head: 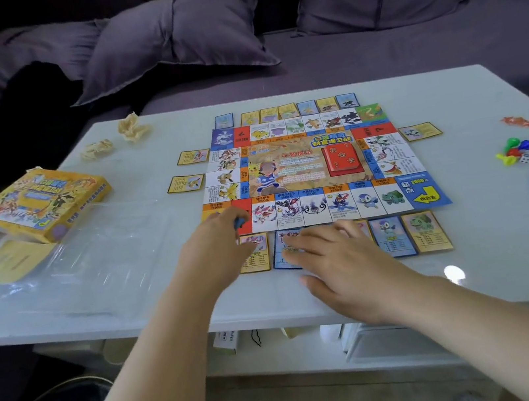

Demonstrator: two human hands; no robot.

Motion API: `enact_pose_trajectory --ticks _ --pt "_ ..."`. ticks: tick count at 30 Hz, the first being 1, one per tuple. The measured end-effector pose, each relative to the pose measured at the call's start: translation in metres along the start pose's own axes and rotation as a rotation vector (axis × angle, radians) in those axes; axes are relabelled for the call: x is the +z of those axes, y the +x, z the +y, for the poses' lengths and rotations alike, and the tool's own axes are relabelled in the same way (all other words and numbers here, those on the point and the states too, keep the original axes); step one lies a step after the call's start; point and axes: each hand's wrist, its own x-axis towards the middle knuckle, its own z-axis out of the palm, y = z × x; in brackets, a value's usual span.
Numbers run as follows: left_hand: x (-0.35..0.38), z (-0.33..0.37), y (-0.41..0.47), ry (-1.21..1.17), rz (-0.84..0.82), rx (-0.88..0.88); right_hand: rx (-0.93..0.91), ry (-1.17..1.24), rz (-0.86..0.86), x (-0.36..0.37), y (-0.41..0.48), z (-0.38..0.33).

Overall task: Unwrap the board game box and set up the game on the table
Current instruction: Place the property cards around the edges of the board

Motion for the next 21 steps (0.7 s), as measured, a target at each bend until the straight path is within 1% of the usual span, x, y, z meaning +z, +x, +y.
enact_pose_trajectory --ticks 4,7,10,18,21 --pt "0.017 0.003 0.000 0.036 -0.063 0.010 -0.045 -0.010 -0.079 0.005 0.002 -0.001" --pt "0.020 0.003 0.001 0.039 -0.086 0.014 -0.068 0.037 -0.141 0.001 0.004 -0.002" --pt "0.019 0.002 0.001 0.032 -0.106 0.016 -0.101 0.087 -0.094 0.001 0.005 -0.001" --pt "0.017 0.003 0.001 0.003 -0.120 0.039 -0.100 0.113 -0.105 -0.002 0.007 0.004" --pt "0.018 0.003 0.001 -0.006 -0.119 0.043 -0.089 0.120 -0.077 -0.001 0.006 0.002"
